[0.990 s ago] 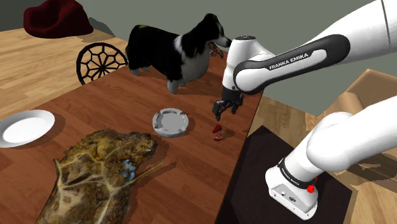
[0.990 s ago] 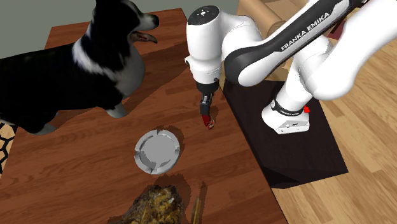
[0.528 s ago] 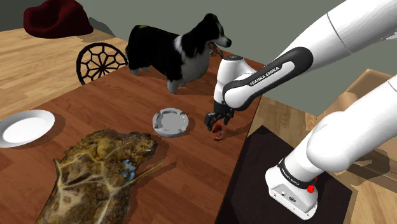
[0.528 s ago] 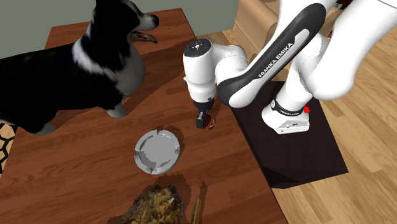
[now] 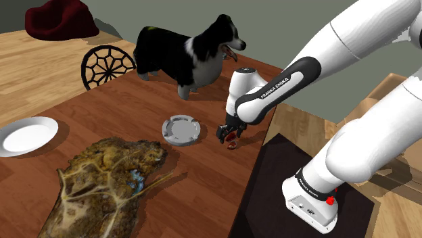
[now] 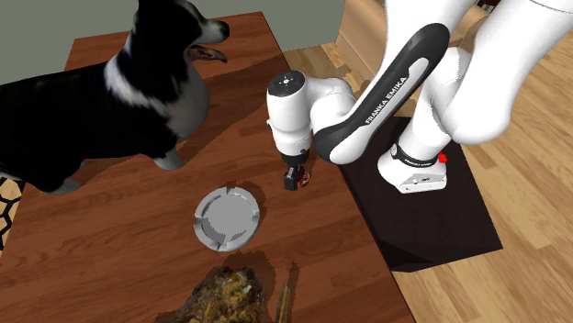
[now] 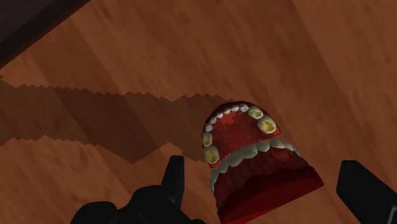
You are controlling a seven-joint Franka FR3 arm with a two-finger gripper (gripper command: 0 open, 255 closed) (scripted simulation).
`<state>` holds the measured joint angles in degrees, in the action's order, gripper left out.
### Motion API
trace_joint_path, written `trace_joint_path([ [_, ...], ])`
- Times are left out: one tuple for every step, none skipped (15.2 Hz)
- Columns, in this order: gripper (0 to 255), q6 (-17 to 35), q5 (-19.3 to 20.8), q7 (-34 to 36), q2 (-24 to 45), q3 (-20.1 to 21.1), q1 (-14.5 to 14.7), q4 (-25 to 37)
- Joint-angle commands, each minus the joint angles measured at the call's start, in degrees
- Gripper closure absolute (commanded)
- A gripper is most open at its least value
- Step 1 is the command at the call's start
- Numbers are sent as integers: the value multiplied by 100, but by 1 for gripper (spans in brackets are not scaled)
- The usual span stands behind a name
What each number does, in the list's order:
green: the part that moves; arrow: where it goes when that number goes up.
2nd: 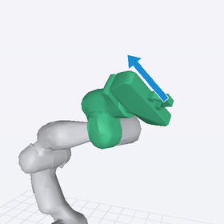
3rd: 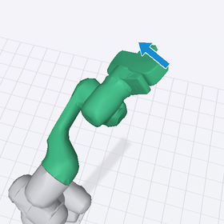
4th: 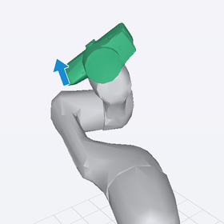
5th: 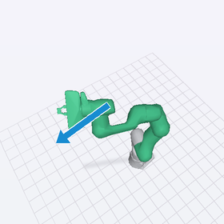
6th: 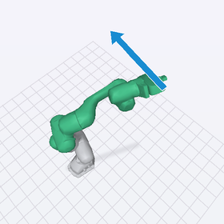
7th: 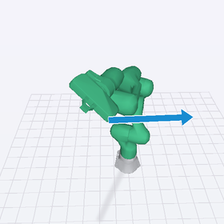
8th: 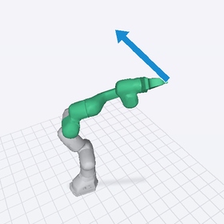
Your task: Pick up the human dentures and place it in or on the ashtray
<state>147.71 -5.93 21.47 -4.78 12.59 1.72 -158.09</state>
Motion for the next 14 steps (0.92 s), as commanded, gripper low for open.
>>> trace_joint_path([
  [0,11,2,0,8,0,-1,-2],
  [0,11,2,0,8,0,-1,-2],
  [0,11,2,0,8,0,-1,-2],
  [0,10,2,0,7,0,-1,-2],
  [255,10,2,0,7,0,-1,-2],
  [255,10,2,0,7,0,-1,-2],
  [255,11,1,1,7,0,0,-2],
  [255,11,1,1,7,0,0,-3],
  [255,10,1,1,5,0,0,-3],
  [255,9,0,3,5,1,1,-3],
  [255,7,0,4,5,2,1,-1],
  [255,7,0,3,5,1,1,-1],
  [255,6,0,3,4,2,1,-1],
  [255,11,2,0,8,0,-1,-2],
])
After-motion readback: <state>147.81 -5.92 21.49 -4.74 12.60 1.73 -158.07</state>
